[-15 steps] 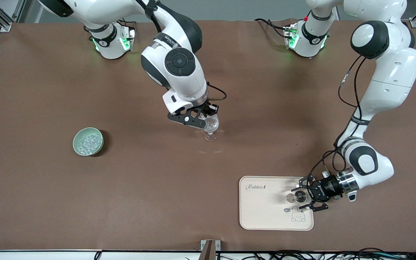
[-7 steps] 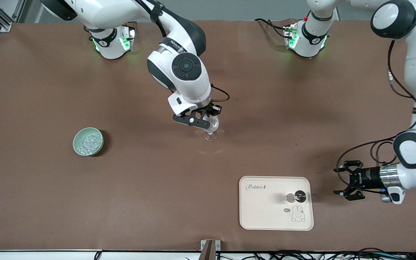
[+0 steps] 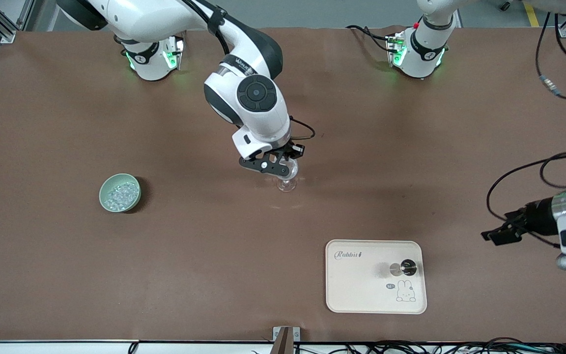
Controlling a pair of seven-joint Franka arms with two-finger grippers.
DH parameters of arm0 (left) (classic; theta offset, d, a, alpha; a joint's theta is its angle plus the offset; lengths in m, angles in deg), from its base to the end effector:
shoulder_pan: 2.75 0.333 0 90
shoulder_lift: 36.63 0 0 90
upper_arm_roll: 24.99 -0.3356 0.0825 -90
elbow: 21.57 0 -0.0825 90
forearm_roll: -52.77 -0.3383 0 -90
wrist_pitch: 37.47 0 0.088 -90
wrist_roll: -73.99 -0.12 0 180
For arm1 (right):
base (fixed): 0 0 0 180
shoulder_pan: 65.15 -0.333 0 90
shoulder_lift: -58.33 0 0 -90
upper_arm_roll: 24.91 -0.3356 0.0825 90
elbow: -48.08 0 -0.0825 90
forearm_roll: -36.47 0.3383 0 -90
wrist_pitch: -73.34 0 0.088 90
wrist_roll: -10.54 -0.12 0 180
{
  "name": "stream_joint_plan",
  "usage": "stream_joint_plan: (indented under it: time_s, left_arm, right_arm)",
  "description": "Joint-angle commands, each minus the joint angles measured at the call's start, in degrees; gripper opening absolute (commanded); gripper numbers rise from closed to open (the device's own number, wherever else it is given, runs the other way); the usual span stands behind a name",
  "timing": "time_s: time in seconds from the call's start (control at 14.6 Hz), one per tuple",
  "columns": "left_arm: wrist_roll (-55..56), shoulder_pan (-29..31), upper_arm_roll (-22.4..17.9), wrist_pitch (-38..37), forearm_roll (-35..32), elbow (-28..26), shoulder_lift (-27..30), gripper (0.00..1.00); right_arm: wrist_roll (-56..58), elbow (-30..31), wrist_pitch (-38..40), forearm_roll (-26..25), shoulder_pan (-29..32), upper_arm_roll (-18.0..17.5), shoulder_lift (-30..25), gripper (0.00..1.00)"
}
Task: Pour wine and add ice with both arms
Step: 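Lower ice into the glass with the right gripper while the left gripper retracts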
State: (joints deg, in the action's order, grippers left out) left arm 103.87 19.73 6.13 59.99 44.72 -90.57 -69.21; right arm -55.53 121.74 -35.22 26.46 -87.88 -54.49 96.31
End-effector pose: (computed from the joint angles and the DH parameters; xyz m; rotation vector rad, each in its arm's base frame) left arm 0.6702 0.0100 0.4941 2.9375 0.6328 -0.0652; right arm 0.5048 0.4781 0.4129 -3.0105 0.4299 0.1635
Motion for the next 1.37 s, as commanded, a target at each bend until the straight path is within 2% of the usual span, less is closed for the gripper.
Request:
stream_joint_plan:
  time_s: [0.0, 0.27, 0.34, 0.48, 0.62, 0.68, 0.96, 1.03, 1.1, 1.16, 1.23, 1.3]
  left_arm:
    - [-8.58, 0.46, 0.43, -3.23, -1.97, -2.36, 6.55, 1.00]
    - [-17.56, -0.32, 0.43, -8.15, -1.53, -2.88, 13.49, 1.00]
    - [-18.36, -1.89, -0.70, -8.86, -1.35, -4.54, 15.43, 1.00]
    - [-19.07, -7.15, -6.74, -10.18, -0.74, -8.84, 20.96, 1.00]
    - [-20.99, -12.61, -14.13, -10.18, 4.94, -15.42, 27.54, 1.00]
    - [-23.18, -14.90, -17.81, -9.92, 7.50, -18.59, 30.27, 1.00]
    - [-26.45, -23.43, -26.27, -8.44, 7.97, -24.41, 36.09, 1.00]
    - [-26.45, -24.49, -27.16, -7.56, 7.97, -26.07, 37.41, 1.00]
    - [-26.45, -24.67, -27.17, -7.29, 7.97, -26.87, 38.38, 1.00]
    - [-26.45, -24.76, -27.17, -7.28, 7.97, -27.58, 39.00, 1.00]
    - [-26.45, -24.41, -26.99, -7.28, 7.97, -28.02, 39.44, 1.00]
    - [-26.45, -24.41, -26.91, -7.28, 8.05, -28.20, 39.79, 1.00]
  right_arm:
    - [-1.18, -1.07, 0.11, -1.32, -0.47, -0.12, 0.61, 0.07]
    - [-1.18, -1.07, 0.11, -1.32, -0.47, -0.12, 0.70, 0.17]
    - [-1.18, -1.07, 0.11, -1.32, -0.47, -0.12, 0.78, 0.20]
    - [-1.18, -0.98, 0.19, -1.32, -0.47, -0.12, 0.78, 0.23]
    - [-1.09, -0.89, 0.20, -1.32, -0.47, -0.12, 0.78, 0.26]
    - [-1.09, -0.89, 0.11, -1.32, -0.47, -0.12, 0.78, 0.30]
    - [-1.09, -0.81, 0.28, -1.41, -0.47, -0.12, 0.78, 0.54]
    - [-0.91, -0.89, 0.37, -1.41, -0.47, -0.12, 0.78, 0.58]
    - [-0.74, -1.07, 0.72, -1.41, -0.30, -0.12, 0.52, 0.67]
    - [-0.65, -1.16, 0.98, -1.41, 0.31, -0.03, 0.00, 0.80]
    - [-0.56, -1.24, 2.03, -1.85, 0.58, 0.14, -0.79, 1.00]
    - [-0.56, -1.33, 2.74, -3.85, 1.10, 0.14, -1.84, 1.00]
